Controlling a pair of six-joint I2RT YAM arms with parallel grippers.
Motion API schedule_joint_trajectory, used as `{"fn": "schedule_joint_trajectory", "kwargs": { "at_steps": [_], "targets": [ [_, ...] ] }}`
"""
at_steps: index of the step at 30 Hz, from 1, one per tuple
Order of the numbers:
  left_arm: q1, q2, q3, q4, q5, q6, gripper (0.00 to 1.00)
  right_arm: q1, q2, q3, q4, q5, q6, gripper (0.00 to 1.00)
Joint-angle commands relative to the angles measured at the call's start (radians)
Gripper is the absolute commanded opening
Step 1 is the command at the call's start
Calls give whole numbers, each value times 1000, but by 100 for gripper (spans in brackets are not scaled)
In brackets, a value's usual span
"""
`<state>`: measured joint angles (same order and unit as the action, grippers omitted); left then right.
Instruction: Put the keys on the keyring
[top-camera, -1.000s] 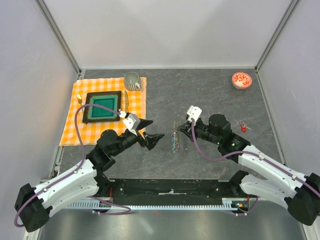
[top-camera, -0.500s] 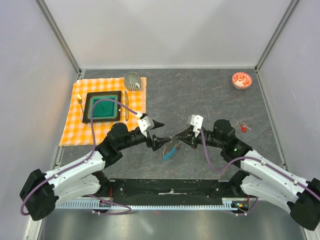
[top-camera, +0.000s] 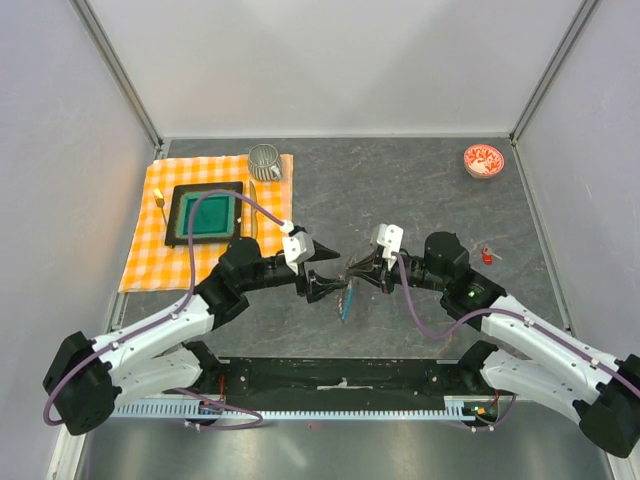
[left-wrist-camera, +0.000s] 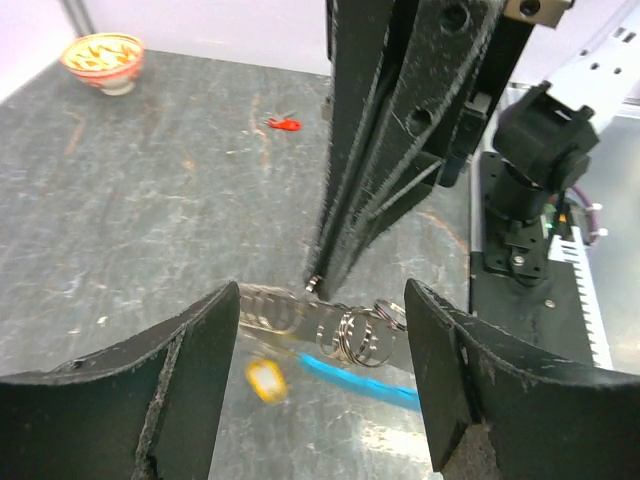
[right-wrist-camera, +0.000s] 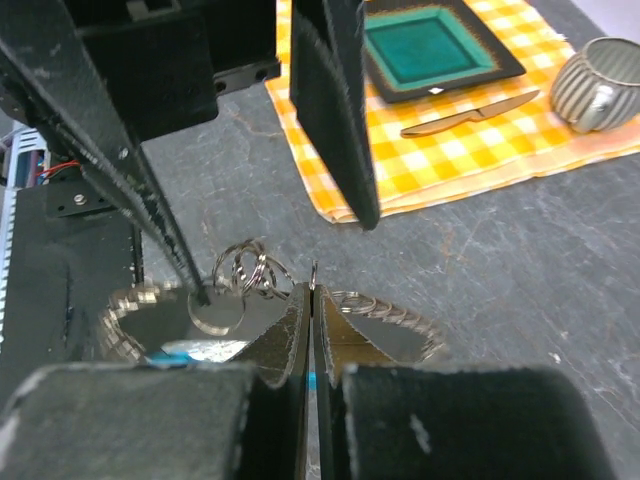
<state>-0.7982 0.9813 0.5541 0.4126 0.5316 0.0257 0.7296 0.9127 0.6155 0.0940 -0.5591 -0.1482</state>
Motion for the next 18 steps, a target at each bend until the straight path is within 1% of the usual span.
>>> {"fn": "schedule_joint_trajectory", "kwargs": {
  "at_steps": [1, 3, 8, 10, 14, 15, 18],
  "targets": [
    [-1, 62, 44, -6, 129, -108, 74, 4, -54, 47, 38, 79, -5, 4],
    [-1, 112, 66, -18, 177, -147, 73, 4, -48, 52, 39, 91, -7, 4],
    [-1, 192, 99, -55, 223, -225, 70, 4, -29, 52, 41, 148, -24, 5],
    [-4, 201, 96, -44, 226, -250, 66, 2, -31, 44, 55, 160, -28, 5],
    [-18, 210, 57, 12, 225, -264, 62, 2, -28, 14, 101, 188, -28, 5],
    [-18, 215, 50, 23, 226, -271, 60, 4, -26, 10, 105, 188, -28, 5],
    [-25, 246, 21, 72, 214, -279, 57, 4, -5, -5, 104, 202, -21, 5]
  ]
}}
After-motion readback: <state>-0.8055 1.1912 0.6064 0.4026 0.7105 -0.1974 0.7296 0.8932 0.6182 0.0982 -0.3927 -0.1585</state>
